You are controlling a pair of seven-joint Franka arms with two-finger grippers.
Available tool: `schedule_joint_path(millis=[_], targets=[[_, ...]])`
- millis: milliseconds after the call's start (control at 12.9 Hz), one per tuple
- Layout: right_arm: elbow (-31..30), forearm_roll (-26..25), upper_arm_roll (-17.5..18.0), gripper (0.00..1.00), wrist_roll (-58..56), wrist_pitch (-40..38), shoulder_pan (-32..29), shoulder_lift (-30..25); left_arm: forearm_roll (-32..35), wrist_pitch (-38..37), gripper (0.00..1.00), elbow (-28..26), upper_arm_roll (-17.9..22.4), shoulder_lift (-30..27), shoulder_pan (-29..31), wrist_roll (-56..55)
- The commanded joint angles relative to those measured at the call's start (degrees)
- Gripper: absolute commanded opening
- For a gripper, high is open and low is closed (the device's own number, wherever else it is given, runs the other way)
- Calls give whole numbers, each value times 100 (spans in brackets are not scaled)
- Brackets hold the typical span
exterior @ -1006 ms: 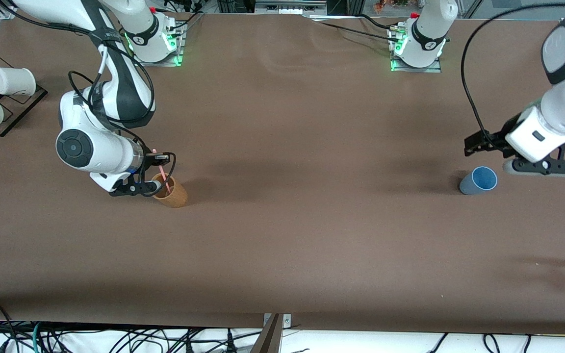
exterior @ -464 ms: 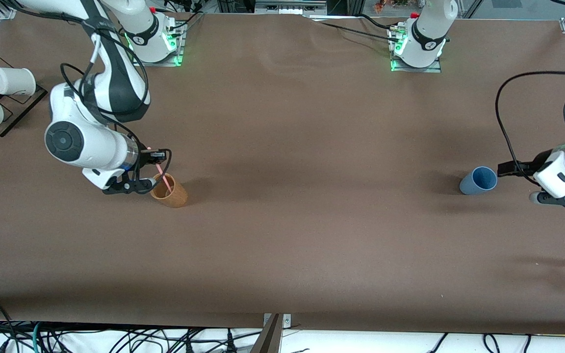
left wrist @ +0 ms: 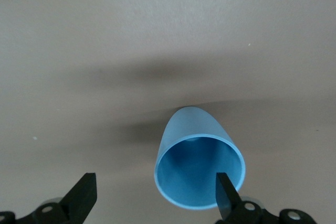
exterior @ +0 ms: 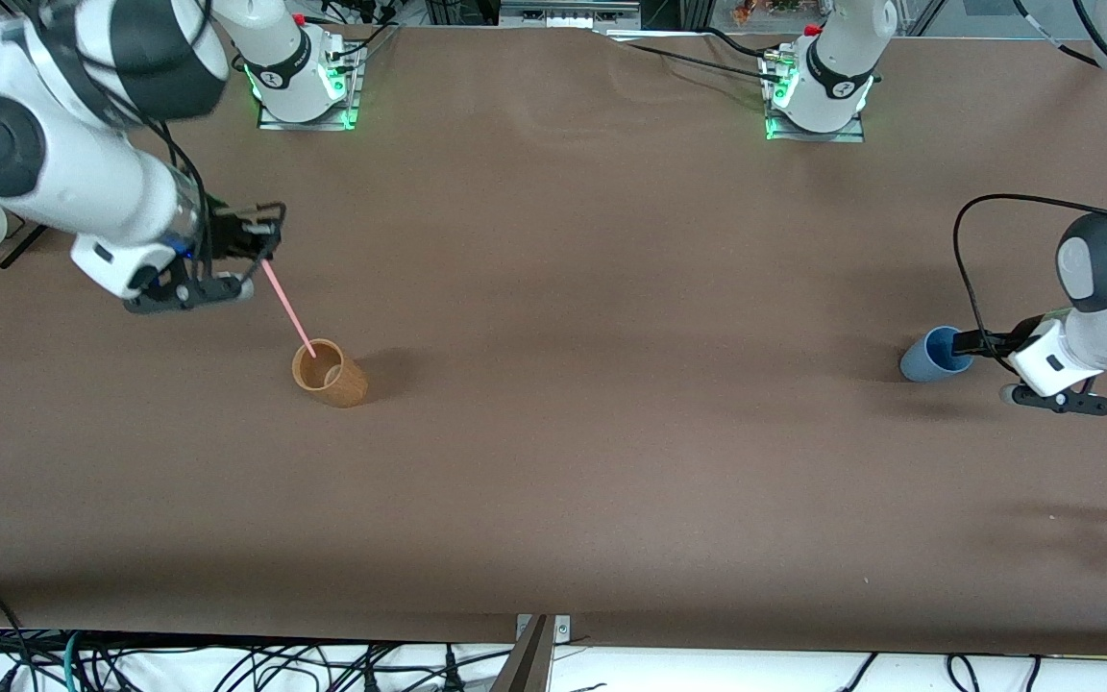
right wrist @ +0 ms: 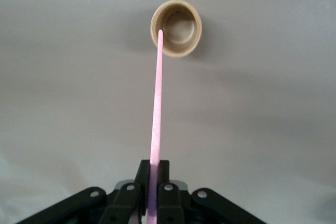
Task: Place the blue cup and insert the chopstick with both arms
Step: 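Lift the chopstick with the right gripper while the left gripper grasps the blue cup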
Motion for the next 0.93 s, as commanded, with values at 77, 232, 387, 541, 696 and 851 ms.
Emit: schedule_joint_path(millis=[77, 232, 387, 541, 696, 851], targets=[[-24, 146, 51, 8, -53, -754, -41, -894, 60, 305, 31, -267, -58, 139, 149, 113], [265, 172, 138, 8, -53, -1176, -41, -1098, -2, 305, 0, -277, -66, 201, 193, 114], [748, 181, 392, 8, -9, -1432, -33, -1029, -11, 323, 0, -242, -93, 263, 185, 105], [1013, 320, 560, 8, 78, -1390, 3, -914, -11, 314, 0, -233, -93, 263, 150, 78], [1127, 978, 675, 8, 708, -1223, 11, -660, -28, 235, 0, -119, -110, 202, 123, 17], [1329, 1042, 806, 8, 878, -1108, 55, -353, -335, -1, 0, 109, -346, 149, 123, 17]])
